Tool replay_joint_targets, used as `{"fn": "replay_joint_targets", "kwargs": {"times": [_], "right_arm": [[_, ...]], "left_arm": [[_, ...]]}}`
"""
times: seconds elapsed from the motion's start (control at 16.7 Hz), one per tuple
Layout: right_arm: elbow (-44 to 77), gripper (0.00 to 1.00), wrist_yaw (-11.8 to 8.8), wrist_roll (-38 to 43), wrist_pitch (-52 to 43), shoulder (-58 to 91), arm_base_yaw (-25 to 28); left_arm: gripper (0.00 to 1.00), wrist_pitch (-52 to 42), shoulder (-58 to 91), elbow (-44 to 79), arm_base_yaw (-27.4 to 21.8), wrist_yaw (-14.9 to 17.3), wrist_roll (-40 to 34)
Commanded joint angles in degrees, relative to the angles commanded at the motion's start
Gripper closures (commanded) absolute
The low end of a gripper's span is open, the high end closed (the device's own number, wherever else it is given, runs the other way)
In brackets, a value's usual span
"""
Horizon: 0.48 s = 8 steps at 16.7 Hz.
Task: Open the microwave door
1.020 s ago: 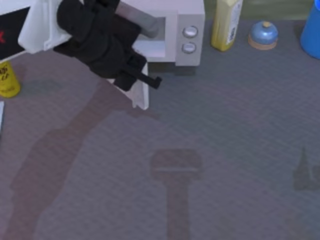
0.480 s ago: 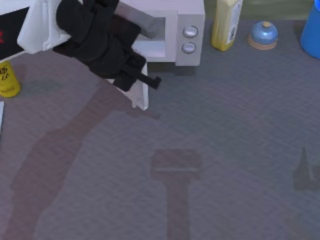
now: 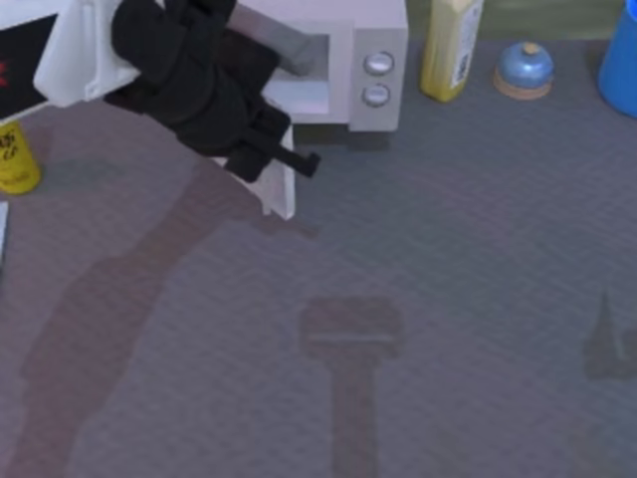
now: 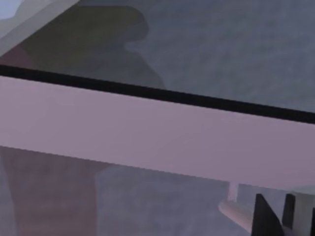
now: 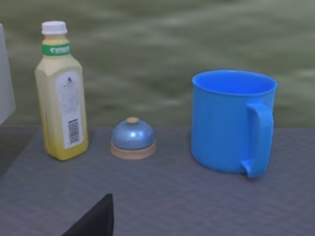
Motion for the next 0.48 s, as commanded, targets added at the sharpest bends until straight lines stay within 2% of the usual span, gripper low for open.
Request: {"fn": "replay_joint_targets", "kwargs": {"times": [0.48], "right_arm": [[0.0,0.0,0.0,0.0,0.0,0.0,0.0]], "left_arm": [[1.0,-0.05,-0.67,-0.6,0.49,1.08,1.53]]}}
